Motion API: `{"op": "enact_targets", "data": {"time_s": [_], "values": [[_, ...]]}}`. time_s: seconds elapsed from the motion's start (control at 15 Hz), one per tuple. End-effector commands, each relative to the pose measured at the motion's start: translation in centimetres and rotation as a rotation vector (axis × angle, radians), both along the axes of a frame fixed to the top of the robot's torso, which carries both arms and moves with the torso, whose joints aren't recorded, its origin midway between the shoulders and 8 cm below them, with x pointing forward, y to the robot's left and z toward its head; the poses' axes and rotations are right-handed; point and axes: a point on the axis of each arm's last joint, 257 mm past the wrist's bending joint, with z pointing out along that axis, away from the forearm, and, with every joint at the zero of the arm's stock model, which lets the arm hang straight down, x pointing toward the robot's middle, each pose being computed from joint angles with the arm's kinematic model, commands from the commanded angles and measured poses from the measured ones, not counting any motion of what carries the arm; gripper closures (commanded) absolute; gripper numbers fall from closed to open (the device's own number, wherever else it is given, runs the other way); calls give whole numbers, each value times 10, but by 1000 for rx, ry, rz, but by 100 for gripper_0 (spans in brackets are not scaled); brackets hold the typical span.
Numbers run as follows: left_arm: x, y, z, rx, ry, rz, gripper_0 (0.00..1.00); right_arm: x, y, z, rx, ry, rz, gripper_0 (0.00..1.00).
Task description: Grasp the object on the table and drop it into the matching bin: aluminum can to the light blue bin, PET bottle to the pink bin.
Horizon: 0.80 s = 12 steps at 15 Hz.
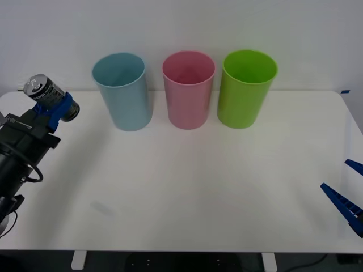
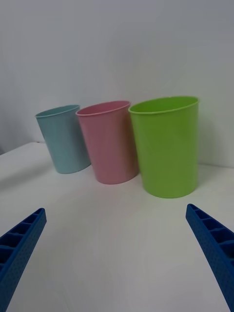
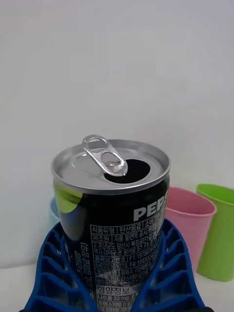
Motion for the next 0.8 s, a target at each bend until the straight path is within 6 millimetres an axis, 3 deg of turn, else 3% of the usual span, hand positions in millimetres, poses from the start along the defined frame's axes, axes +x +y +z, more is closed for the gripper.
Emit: {"op": "enact_targets", "data": {"time_s": [0.07, 0.33, 0.8], "values": [[18, -1, 18, 3, -19, 37, 100, 0, 0, 0, 0, 0, 0, 0], [45, -12, 33, 15, -34, 44, 100, 0, 0, 0, 0, 0, 0, 0], [108, -29, 50, 40, -31, 76, 100, 0, 0, 0, 0, 0, 0, 0]]}}
